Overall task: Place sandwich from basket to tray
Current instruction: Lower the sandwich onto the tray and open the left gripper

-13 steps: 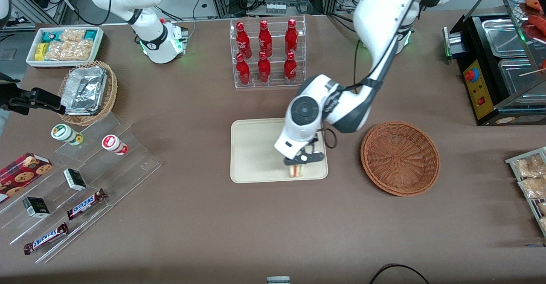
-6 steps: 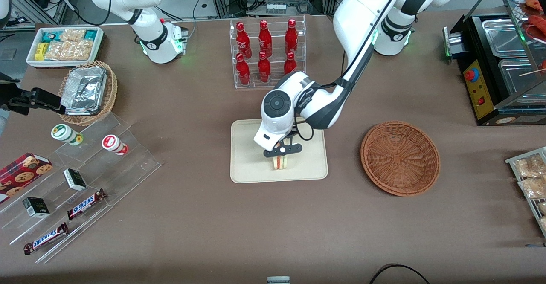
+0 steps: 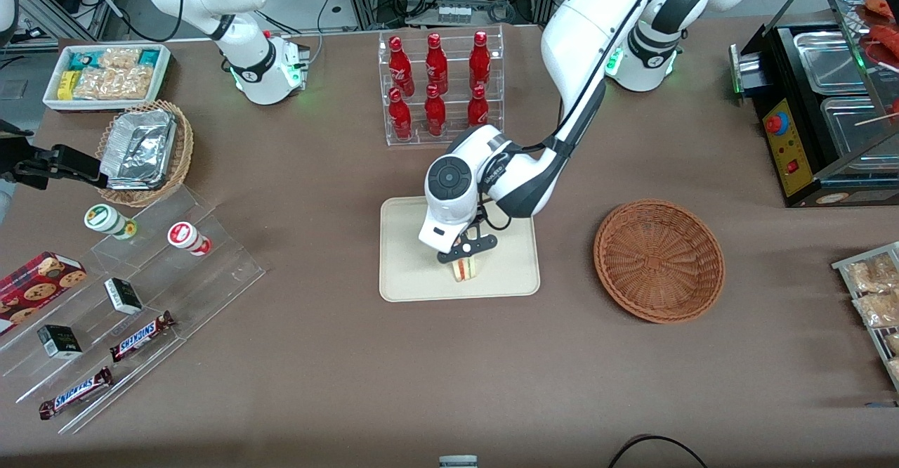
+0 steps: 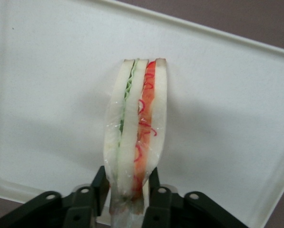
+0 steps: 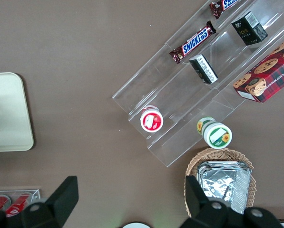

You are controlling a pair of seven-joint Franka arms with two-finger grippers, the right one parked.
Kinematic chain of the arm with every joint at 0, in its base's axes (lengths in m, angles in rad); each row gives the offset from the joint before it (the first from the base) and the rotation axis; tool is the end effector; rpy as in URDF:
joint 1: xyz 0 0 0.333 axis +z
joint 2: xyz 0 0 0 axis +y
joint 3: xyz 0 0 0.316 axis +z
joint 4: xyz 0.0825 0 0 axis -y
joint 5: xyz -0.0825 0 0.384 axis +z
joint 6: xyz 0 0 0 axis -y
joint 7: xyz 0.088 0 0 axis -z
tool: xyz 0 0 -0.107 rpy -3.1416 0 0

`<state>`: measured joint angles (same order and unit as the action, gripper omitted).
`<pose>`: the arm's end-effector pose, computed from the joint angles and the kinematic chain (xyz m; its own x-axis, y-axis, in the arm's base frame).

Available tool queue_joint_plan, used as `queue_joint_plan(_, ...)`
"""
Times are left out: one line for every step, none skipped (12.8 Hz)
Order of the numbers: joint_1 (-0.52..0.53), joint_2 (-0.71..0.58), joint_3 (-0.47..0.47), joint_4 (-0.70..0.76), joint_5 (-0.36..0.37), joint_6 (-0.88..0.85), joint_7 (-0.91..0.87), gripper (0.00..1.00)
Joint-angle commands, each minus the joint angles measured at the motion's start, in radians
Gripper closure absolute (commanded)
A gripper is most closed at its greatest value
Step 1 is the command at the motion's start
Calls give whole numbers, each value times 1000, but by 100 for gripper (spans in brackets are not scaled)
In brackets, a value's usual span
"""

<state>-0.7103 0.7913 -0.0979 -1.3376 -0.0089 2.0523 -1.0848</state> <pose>0.5164 -0.5187 0.2516 0.9476 0.3024 -0.1028 0.3010 -0.9532 -0.0297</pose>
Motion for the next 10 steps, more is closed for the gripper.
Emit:
queue_joint_plan(-9,-29,21,35,-5,-41,-17,0)
queue_joint_plan(-6,-44,23,43,-5,-55,-9,0)
queue_joint_plan(5,-53,23,58,-6,-73,-6,0)
queue_joint_plan(24,-67,21,75,-8,-95,-6,0)
queue_joint_plan(29,-81,23,78,-5,-104,9,0)
queue_joint_plan(49,-95,23,80,-3,-122,72,0)
queue_joint_plan(69,-115,24,78,16,-162,170,0)
queue_joint_plan(72,-139,30,66,56,-205,207,0)
queue_joint_plan(90,-161,65,45,66,-240,215,0)
queue_joint_plan(121,-193,75,28,63,-251,224,0)
